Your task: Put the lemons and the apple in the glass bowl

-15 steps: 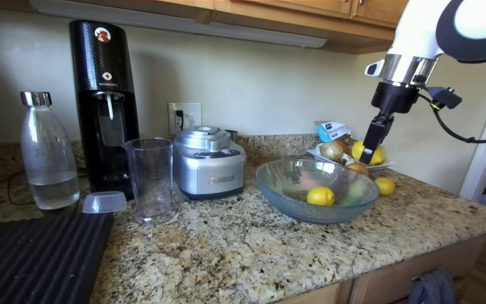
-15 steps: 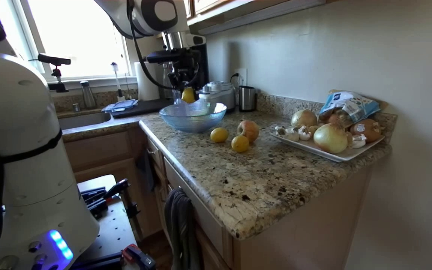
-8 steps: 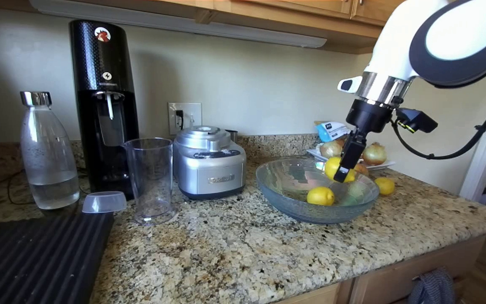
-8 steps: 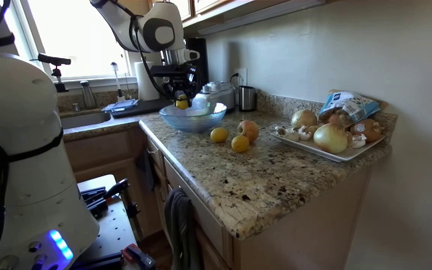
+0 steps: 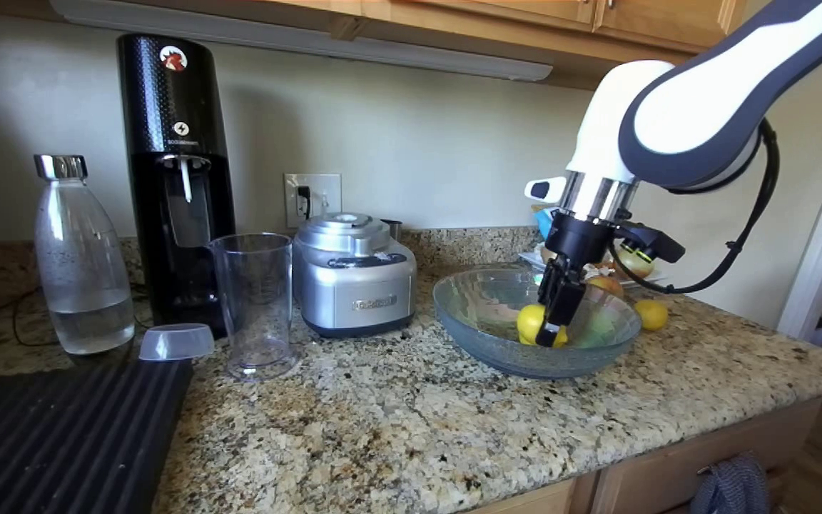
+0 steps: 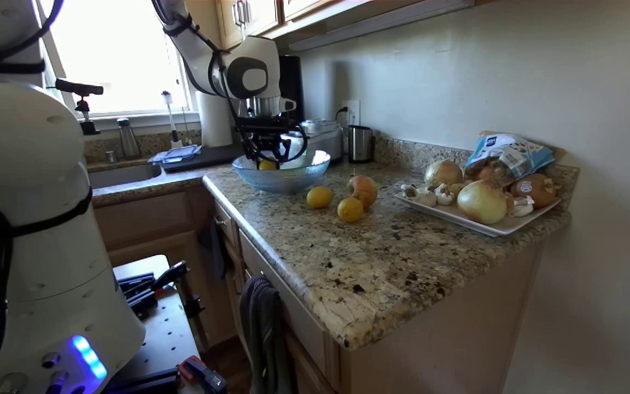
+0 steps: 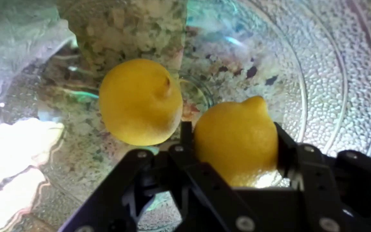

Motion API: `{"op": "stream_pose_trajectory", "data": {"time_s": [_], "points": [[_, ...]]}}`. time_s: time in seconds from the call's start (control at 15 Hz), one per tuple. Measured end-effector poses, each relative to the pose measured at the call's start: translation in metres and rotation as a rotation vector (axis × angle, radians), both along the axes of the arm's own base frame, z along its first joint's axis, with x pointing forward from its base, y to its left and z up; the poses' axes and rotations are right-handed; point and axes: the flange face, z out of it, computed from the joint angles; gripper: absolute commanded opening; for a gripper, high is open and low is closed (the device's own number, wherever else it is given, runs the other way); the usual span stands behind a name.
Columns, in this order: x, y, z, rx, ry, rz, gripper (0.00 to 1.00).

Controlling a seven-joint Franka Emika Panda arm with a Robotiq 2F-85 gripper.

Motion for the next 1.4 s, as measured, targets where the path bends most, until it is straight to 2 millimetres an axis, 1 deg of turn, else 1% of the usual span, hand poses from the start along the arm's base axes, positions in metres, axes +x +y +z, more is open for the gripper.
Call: {"op": "stream_pose_trajectory", "data": {"time_s": [0.07, 0.13, 0.2, 0.27, 0.4, 0.47, 0.6, 0.73, 1.13, 1.27, 1.4], "points": [[0.002, 0.004, -0.006, 0.0, 0.009, 0.012, 0.83], [0.004, 0.008, -0.012, 0.0, 0.019, 0.02, 0.84], [0.005, 0.011, -0.017, -0.001, 0.025, 0.026, 0.89], [0.006, 0.013, -0.02, -0.002, 0.03, 0.03, 0.96], [0.008, 0.014, -0.017, 0.003, 0.031, 0.029, 1.0], [0.01, 0.014, -0.014, 0.008, 0.029, 0.025, 1.0], [0.011, 0.011, 0.0, 0.015, 0.028, 0.014, 1.0], [0.01, 0.006, 0.019, 0.018, 0.034, -0.002, 1.0], [-0.002, -0.017, 0.091, 0.01, 0.042, -0.1, 1.0], [-0.003, -0.029, 0.108, 0.005, 0.017, -0.155, 1.0], [-0.002, -0.048, 0.119, -0.011, -0.01, -0.221, 1.0]]}}
